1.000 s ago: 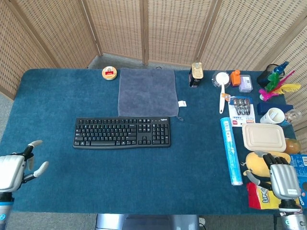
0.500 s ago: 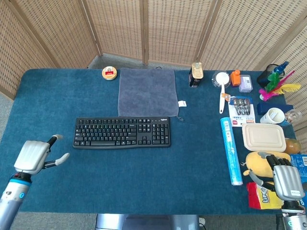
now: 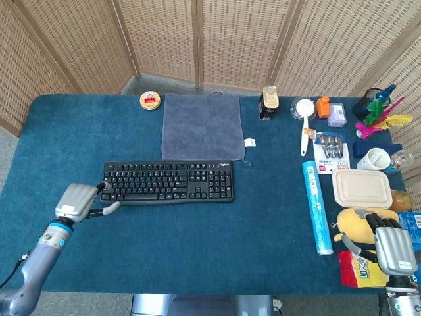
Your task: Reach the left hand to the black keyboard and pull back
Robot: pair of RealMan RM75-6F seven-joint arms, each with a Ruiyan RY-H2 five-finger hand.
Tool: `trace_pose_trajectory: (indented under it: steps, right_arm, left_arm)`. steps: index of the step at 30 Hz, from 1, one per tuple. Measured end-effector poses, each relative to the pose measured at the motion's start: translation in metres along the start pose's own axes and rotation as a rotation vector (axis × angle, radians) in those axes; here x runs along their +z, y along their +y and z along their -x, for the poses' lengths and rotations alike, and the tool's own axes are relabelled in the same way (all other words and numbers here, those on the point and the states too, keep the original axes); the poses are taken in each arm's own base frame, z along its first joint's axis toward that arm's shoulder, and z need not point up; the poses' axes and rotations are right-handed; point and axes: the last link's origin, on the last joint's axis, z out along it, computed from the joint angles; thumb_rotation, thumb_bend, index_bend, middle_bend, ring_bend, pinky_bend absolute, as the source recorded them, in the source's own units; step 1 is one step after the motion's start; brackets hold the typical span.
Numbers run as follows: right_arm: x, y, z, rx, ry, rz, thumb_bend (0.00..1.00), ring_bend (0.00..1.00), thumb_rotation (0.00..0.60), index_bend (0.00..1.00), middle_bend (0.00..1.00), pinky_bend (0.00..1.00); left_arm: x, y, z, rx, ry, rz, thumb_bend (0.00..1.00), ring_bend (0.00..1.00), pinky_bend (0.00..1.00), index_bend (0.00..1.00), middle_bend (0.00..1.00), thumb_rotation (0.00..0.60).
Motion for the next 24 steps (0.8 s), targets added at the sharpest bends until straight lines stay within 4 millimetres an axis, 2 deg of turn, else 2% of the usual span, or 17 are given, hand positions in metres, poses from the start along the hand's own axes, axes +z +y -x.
trace_pose_trajectory:
  steps: [10,24]
  right_arm:
    - [0.000,0.001,0.001,-0.009,-0.006,0.014,0.26,0.40,0.000,0.27,0.37,0.34]
    - [-0.001,0.004,0.000,-0.015,-0.008,0.028,0.26,0.40,0.000,0.27,0.37,0.34]
  left_arm:
    - [0.032,0.017,0.009,0.003,-0.048,0.016,0.14,1.00,0.91,0.26,1.00,0.000]
    - [0.044,0.022,0.018,-0.013,-0.074,0.014,0.14,1.00,0.91,0.26,1.00,0.000]
